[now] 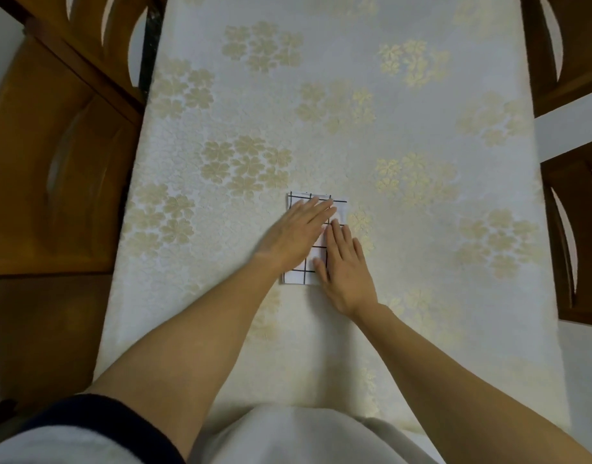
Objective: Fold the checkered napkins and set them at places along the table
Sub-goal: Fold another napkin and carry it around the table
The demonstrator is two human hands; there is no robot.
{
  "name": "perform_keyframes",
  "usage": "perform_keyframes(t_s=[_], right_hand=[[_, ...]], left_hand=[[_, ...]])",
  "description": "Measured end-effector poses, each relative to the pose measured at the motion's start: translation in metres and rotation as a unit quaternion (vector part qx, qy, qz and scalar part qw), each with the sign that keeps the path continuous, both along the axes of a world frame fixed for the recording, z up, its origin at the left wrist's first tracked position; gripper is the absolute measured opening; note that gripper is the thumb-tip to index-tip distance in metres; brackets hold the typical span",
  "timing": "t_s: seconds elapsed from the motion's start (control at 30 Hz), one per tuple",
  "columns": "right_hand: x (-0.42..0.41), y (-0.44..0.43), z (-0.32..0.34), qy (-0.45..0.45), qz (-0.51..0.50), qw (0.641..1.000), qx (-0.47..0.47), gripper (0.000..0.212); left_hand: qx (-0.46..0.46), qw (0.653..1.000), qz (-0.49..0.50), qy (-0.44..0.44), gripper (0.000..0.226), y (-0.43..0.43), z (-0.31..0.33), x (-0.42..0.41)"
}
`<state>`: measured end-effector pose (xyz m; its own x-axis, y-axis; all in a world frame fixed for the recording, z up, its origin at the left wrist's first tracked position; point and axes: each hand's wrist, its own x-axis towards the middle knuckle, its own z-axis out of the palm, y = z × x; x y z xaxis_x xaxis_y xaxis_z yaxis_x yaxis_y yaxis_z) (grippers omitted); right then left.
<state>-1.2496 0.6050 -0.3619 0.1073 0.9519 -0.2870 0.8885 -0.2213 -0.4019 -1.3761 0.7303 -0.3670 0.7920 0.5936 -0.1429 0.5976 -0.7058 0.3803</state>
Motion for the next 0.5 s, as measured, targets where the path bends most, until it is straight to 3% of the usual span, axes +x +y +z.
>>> perform_keyframes(t_s=[0.1, 0.27, 0.37, 0.43, 0.5], right_hand=[[0.006, -0.032, 0.001, -0.009, 0.04, 0.999, -0.004, 0.066], [0.01, -0.063, 0.001, -0.02, 0.07, 0.997, -0.005, 0.066], [0.007, -0.055, 0.011, 0.034, -0.036, 0.995, 0.083, 0.055], [0.006, -0.041, 0.015, 0.048, -0.165, 0.975, 0.141, 0.04], [0.006, -0.022, 0.02, 0.085, -0.271, 0.954, 0.093, 0.04]], left_hand=[[0.074, 0.996, -0.003, 0.048, 0.055, -0.007, -0.005, -0.003], [0.063, 0.995, 0.012, 0.081, 0.058, -0.001, 0.003, 0.0], [0.035, 0.992, 0.03, 0.121, 0.061, 0.001, 0.018, 0.013], [0.031, 0.995, 0.03, 0.089, 0.059, 0.007, 0.031, 0.025], [0.043, 0.998, -0.025, 0.05, 0.056, 0.016, 0.04, 0.035]])
